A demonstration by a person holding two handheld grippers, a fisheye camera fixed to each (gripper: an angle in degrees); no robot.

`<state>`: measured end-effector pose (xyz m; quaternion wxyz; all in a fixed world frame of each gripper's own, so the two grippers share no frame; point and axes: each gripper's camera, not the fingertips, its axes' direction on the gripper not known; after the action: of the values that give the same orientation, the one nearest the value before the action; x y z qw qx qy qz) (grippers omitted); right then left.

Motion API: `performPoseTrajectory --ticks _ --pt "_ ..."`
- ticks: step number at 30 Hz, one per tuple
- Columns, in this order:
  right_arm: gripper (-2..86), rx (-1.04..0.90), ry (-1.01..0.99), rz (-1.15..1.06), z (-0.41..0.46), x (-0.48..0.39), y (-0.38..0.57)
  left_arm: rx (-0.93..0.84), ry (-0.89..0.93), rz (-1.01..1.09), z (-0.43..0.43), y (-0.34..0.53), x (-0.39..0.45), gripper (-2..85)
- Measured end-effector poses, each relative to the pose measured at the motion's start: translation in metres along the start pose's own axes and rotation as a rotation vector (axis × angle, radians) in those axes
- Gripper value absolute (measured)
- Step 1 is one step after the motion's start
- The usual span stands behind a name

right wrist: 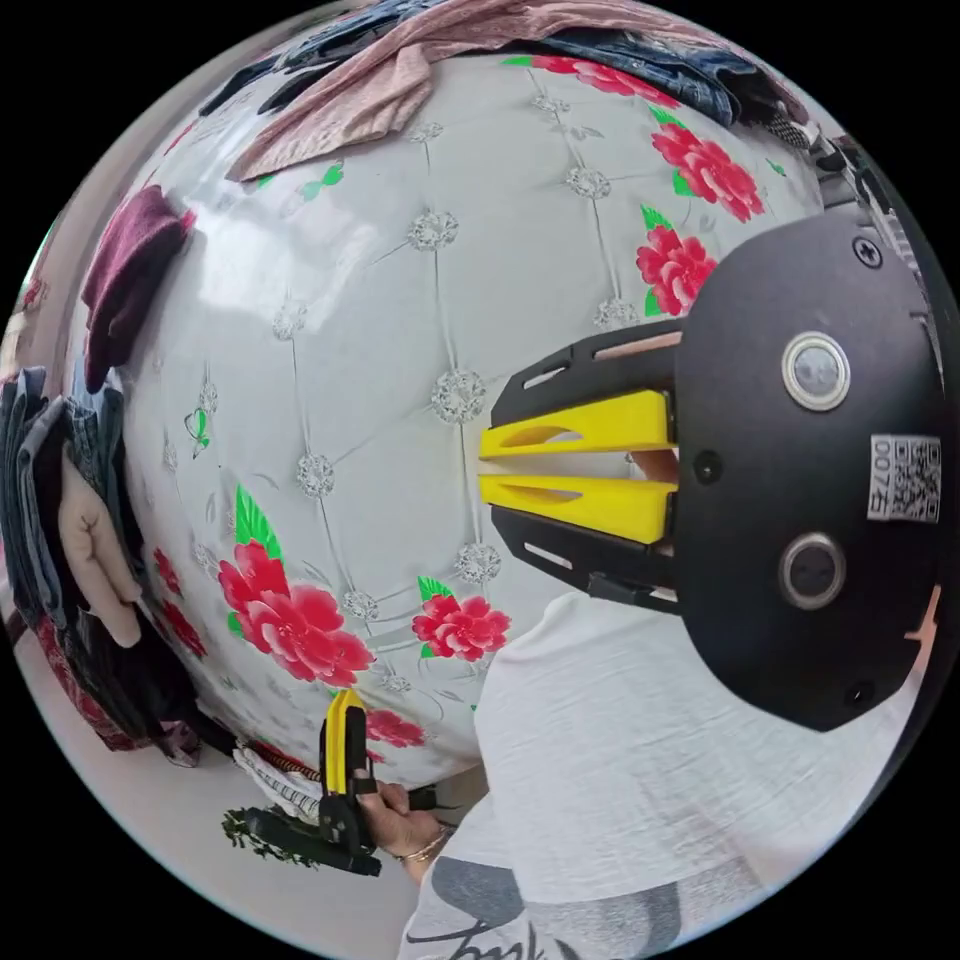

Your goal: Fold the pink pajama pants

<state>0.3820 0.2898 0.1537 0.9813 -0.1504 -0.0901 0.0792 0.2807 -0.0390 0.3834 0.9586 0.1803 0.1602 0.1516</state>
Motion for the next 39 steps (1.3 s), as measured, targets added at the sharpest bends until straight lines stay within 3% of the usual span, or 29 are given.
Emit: performPoseTrajectory --ticks 2,6,13,19,22,27,32,39 --pt "3.7 0.026 -0.097 0.085 -0.01 0.024 0.0 -0.016 -0.047 -0.011 0.007 -0.004 0.016 6.5" --pt "5.8 0.226 -0.005 0.297 -0.067 0.091 0.019 -0.022 -0.093 -0.077 0.018 -0.006 0.036 6.1" --pt "9.2 0.488 0.473 0.714 -0.224 0.262 0.095 -0.063 -0.113 -0.158 0.031 -0.01 0.05 5.4" --pt "10.9 0.337 0.604 0.797 -0.263 0.359 0.096 -0.08 -0.138 -0.28 0.037 -0.005 0.06 3.1" --pt "10.3 0.19 0.504 0.866 -0.242 0.403 0.095 -0.077 -0.127 -0.407 0.037 0.006 0.064 -0.1" --pt "5.0 0.315 0.504 0.842 -0.251 0.393 0.115 -0.052 -0.209 -0.473 0.039 0.034 0.102 -0.9" --pt "0.4 0.666 0.407 0.685 -0.293 0.312 0.16 -0.075 -0.191 -0.336 0.037 0.048 0.134 -1.0" --pt "-0.2 0.741 0.217 0.28 -0.306 0.149 0.13 0.103 0.119 -0.208 0.007 0.055 0.143 -0.9"
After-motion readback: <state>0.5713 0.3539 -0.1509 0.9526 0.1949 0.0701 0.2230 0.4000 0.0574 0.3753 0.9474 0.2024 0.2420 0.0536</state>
